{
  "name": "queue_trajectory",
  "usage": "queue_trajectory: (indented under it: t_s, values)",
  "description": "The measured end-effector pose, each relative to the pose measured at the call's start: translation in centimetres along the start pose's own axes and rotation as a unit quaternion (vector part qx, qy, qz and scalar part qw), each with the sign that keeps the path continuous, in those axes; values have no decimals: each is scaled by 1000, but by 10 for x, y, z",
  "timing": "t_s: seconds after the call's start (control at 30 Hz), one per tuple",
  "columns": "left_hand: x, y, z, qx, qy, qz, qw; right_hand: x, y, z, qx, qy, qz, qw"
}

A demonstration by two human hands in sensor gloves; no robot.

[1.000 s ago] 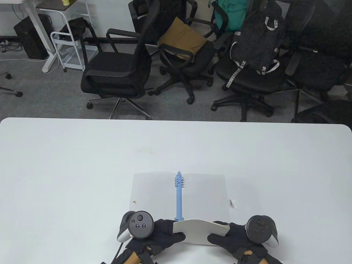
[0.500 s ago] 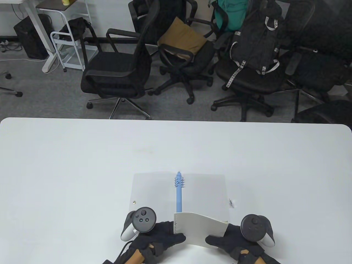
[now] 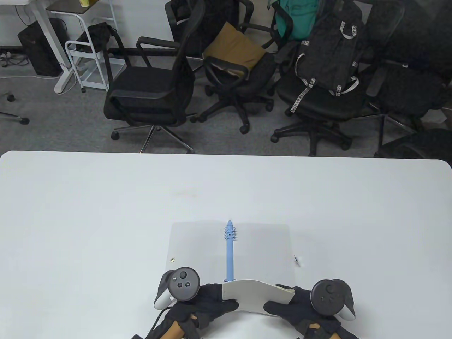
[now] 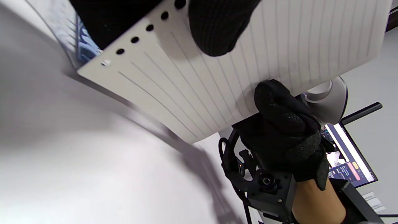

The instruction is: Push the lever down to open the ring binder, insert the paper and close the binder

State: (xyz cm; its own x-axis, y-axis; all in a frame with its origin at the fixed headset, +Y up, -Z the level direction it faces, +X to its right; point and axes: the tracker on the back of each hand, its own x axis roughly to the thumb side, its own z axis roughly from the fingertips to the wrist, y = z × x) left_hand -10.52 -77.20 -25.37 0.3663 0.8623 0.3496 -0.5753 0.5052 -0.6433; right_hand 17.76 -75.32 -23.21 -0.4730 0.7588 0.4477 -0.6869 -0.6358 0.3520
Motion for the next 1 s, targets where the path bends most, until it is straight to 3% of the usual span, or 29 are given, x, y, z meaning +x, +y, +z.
queue_trajectory:
  t_s: [0.1, 0.43, 0.6, 0.77, 1.0]
  values:
    - [-8, -6, -4, -37, 43, 8, 998, -11, 11, 0, 10, 17, -1, 1000]
    - [-7, -6, -4, -26, 30, 4, 999, -12, 12, -1, 2, 20, -13, 1000]
    - [-1, 3, -3, -19, 15, 37, 999, -8, -1, -1, -3, 12, -53, 998]
    - [1, 13, -1, -15, 9, 104, 994, -5, -18, 3, -50, -3, -83, 995]
    - [-1, 21, -1, -35, 8, 156, 987, 1, -31, 5, -107, -5, -58, 993]
